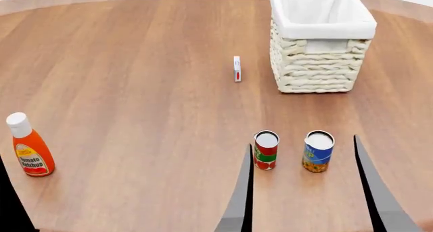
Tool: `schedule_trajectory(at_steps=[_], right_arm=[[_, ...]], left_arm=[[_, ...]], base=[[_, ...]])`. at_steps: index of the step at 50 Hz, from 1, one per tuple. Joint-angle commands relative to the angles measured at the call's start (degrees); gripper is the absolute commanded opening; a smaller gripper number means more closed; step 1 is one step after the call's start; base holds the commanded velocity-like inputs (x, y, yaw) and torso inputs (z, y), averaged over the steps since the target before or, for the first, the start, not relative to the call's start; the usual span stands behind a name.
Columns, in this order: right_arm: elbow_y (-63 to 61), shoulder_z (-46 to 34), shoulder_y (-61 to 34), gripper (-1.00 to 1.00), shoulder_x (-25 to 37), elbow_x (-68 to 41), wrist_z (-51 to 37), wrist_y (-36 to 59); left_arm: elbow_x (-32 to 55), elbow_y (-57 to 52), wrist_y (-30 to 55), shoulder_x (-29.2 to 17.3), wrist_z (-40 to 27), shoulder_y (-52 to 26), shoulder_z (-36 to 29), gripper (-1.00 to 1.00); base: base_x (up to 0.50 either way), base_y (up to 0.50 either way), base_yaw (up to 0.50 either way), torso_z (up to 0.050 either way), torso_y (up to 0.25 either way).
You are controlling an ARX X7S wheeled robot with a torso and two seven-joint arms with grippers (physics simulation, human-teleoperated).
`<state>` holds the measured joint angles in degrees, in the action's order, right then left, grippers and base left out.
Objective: Pick up the alphabet soup and the cream cheese box, and put them in the basket.
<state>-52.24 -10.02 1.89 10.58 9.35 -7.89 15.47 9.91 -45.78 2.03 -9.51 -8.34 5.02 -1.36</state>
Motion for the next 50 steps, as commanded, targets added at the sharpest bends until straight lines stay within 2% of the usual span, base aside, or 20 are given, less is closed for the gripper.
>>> schedule_trajectory(at_steps=[1, 50], right_arm=[[-0.5, -0.3, 0.0, 1.00, 0.4, 0.0, -0.5, 0.4], [-1.3, -0.9, 0.8, 1.00, 2.2, -1.1, -2.2, 0.9]], left_arm=[[0.7, -0.5, -0.2, -0.6, -0.8, 0.1, 0.0, 1.00], [0.8, 0.9, -1.6, -2.4, -2.8, 0.9, -2.6, 1.00]], base=[[0.13, 0.00, 0.00, 0.000, 0.000], [0.18, 0.00, 0.00, 0.000, 0.000]])
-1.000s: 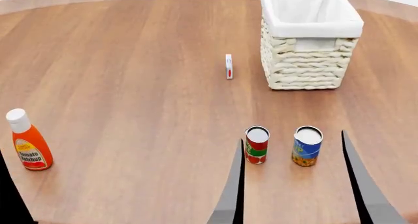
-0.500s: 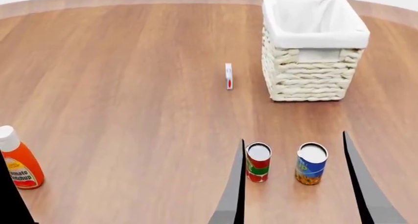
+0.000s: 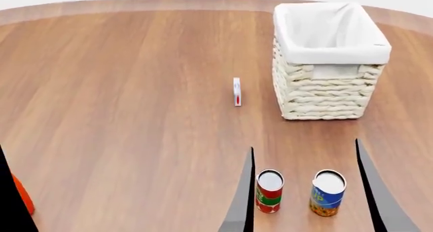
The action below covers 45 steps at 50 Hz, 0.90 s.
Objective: Pick up the alphabet soup and the cream cheese box, and put them in the basket.
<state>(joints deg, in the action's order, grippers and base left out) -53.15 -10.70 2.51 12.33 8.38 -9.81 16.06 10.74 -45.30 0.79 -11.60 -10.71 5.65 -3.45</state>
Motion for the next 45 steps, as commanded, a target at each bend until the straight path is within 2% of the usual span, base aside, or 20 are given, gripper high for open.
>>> schedule_trajectory(at_steps=[1, 45], right_arm=[[-0.4, -0.2, 0.2, 1.00, 0.5, -0.1, -0.3, 0.4], [-0.3, -1.2, 0.2, 1.00, 1.8, -1.0, -1.3, 0.1]], left_arm=[[0.0, 0.3, -0.3, -0.3, -0.5, 0.2, -0.5, 1.00], [-0.7, 0.2, -0.8, -2.0, -2.5, 0.2, -1.7, 1.00]], base=[[0.20, 0.00, 0.00, 0.000, 0.000], [0.20, 0.00, 0.00, 0.000, 0.000]])
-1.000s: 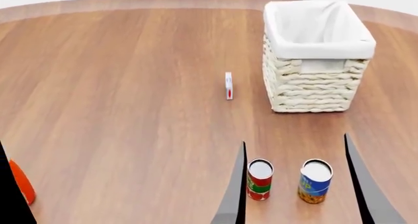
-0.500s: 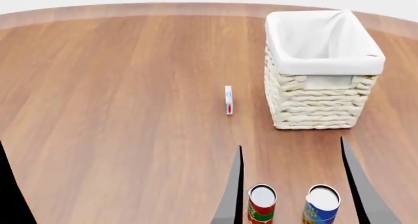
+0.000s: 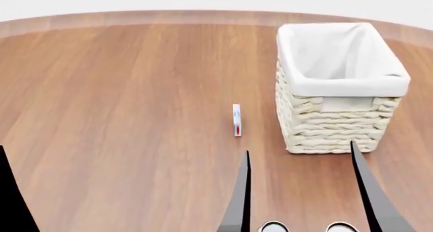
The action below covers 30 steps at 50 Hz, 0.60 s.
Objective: Pick up the alphabet soup and the cream cheese box, and put them in the basket.
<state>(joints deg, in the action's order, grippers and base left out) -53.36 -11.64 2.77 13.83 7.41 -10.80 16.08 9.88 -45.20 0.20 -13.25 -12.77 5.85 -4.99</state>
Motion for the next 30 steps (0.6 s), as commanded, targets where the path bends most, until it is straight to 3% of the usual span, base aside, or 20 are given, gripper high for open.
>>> schedule_trajectory(at_steps=[1, 30], right_arm=[[-0.2, -0.4, -0.1, 1.00, 0.3, 0.0, -0.4, 0.2], [0.2, -0.7, 0.1, 1.00, 1.5, -0.8, -1.6, 0.0]], left_arm=[[0.3, 0.0, -0.2, -0.4, -0.4, 0.1, -0.1, 1.00], [0.4, 0.4, -0.7, -1.2, -1.4, 0.1, -0.9, 1.00]], base=[[0.20, 0.00, 0.00, 0.000, 0.000], [0.21, 0.00, 0.00, 0.000, 0.001]])
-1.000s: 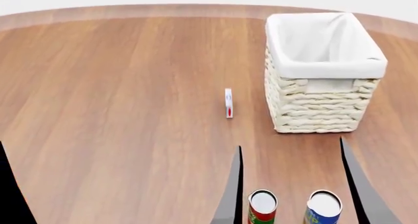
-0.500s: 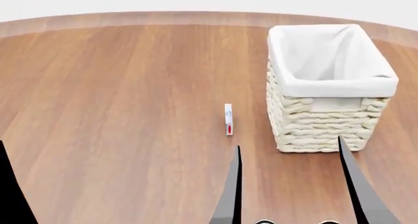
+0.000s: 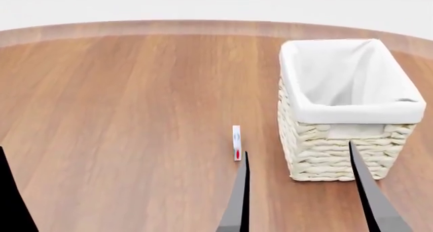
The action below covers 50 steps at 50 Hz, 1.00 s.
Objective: Pick up the alphabet soup and the cream cheese box, and put them in the basket.
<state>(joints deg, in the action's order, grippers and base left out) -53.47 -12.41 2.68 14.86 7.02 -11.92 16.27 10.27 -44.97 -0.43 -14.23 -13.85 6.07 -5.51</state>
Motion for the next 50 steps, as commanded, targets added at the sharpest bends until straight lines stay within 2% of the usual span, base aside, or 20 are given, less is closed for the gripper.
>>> schedule_trajectory(at_steps=[1, 50], right_arm=[[0.0, 0.0, 0.2, 1.00, 0.5, -0.3, -0.5, 0.0], [0.7, -1.2, -0.8, 1.00, 1.6, -1.0, -1.8, 0.6]], left_arm=[[0.2, 0.0, 0.1, -0.3, -0.4, -0.3, -0.4, 1.00], [1.2, 1.3, -0.6, -1.5, -1.8, -0.4, -1.1, 1.00]], base=[[0.20, 0.00, 0.00, 0.000, 0.000], [0.21, 0.00, 0.00, 0.000, 0.000]])
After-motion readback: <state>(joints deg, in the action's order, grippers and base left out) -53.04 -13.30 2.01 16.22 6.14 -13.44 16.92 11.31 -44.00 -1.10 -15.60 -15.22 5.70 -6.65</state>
